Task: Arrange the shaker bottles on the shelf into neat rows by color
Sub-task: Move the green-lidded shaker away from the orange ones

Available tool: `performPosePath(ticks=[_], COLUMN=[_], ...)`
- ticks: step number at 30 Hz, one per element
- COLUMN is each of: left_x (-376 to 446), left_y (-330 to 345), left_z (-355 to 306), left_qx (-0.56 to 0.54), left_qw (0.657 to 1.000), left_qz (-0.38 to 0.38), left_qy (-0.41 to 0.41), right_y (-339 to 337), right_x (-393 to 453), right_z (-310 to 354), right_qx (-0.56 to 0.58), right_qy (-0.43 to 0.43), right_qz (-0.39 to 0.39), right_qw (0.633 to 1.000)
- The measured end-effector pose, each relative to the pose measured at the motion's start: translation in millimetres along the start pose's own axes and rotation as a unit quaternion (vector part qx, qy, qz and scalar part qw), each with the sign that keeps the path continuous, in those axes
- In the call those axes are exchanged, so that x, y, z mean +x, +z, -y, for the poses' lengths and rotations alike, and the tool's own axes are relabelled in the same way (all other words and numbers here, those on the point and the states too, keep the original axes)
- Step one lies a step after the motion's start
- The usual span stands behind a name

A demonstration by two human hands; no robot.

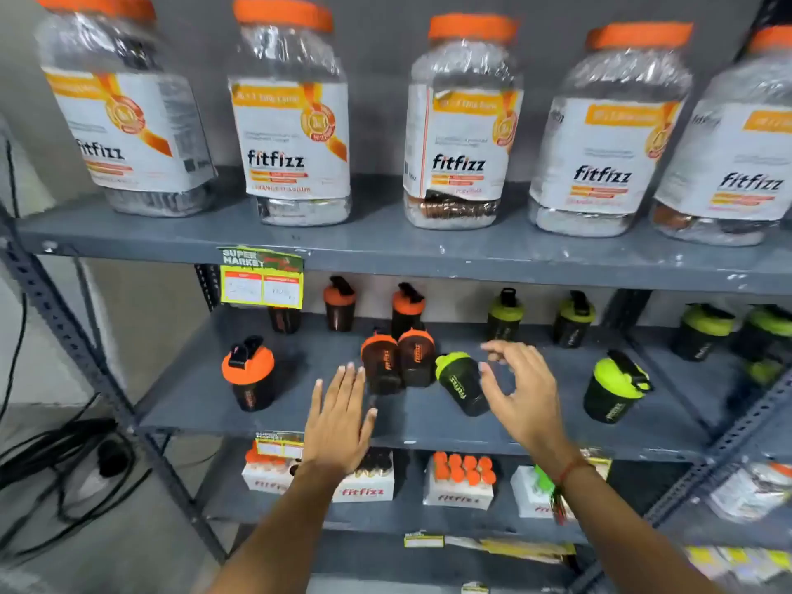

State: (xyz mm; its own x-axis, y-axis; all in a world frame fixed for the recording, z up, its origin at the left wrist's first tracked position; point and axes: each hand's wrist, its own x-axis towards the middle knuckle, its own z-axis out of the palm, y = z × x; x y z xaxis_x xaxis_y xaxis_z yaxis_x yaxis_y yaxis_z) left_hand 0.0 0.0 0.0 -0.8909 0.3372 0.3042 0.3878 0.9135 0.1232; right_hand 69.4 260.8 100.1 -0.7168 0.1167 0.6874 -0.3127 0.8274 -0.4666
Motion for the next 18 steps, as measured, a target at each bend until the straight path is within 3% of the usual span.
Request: performPosePath(ticks=[8, 18], left_x=[25.1, 49.8], left_y=[73.3, 112.4], left_z=[34.2, 45.3], left_qx=[-0.020, -0.031], left_qw=[0.984, 0.980], left_qz=[0.153, 0.141], left_qy=[-0.088, -0.136], right_y=[64.0, 117.6], right_x=[-11.1, 8.5], right_z=[-80.3, -137.4], right_qx=[-0.042, -0.097], right_qy=[0.117, 0.208], right_qz=[0.105, 0.209], right_qw=[0.987, 0.951])
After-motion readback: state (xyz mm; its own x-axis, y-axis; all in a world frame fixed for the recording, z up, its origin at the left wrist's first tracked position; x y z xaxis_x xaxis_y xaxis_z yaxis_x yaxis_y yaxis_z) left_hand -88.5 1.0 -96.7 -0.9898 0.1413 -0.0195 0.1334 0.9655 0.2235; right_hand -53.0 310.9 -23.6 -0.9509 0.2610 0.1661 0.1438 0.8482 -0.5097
